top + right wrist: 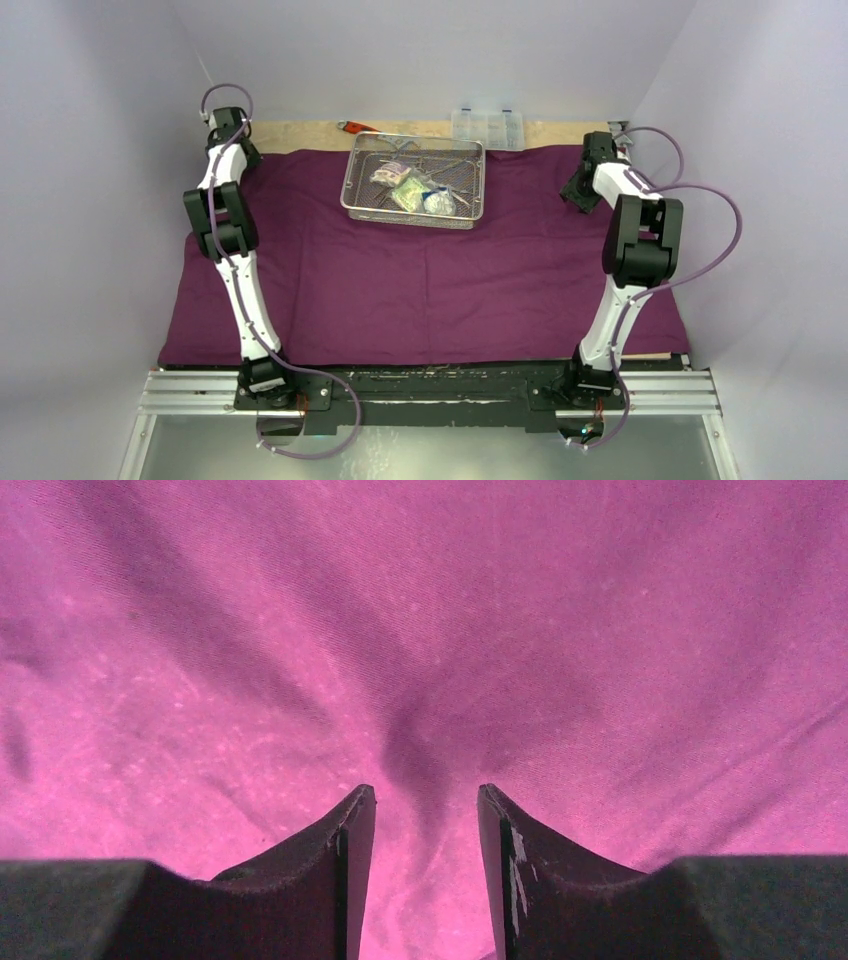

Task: Open and lay out the surgical kit
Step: Smooth out the surgical kit at the center of the board.

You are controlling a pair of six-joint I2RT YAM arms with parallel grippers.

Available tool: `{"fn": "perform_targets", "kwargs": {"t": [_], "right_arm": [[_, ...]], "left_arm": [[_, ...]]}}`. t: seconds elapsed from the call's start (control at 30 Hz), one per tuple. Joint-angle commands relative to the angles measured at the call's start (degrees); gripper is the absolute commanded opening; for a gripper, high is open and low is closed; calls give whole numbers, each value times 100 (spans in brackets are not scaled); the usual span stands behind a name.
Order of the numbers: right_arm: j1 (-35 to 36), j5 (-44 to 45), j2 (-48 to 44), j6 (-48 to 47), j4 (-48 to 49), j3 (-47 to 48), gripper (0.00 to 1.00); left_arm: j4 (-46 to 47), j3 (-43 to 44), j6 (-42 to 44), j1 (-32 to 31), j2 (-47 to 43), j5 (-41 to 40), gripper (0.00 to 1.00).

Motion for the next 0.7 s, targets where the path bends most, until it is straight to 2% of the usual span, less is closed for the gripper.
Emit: {"fn": "perform_targets", "kwargs": {"t": [0.0,0.3,0.5,0.67], "right_arm": [[-20,102,155,260,-140,166,45],[-13,101,180,260,-218,232,46],[-19,-67,194,172,-287,406,48],[-12,-149,55,50,-342,612,51]], "left_arm": [[75,93,46,114,27,-265,44],[-116,389,-274,422,541,-526,45],[222,723,-9,490,759,47,49],[331,751,204,491,402,528,54]]}}
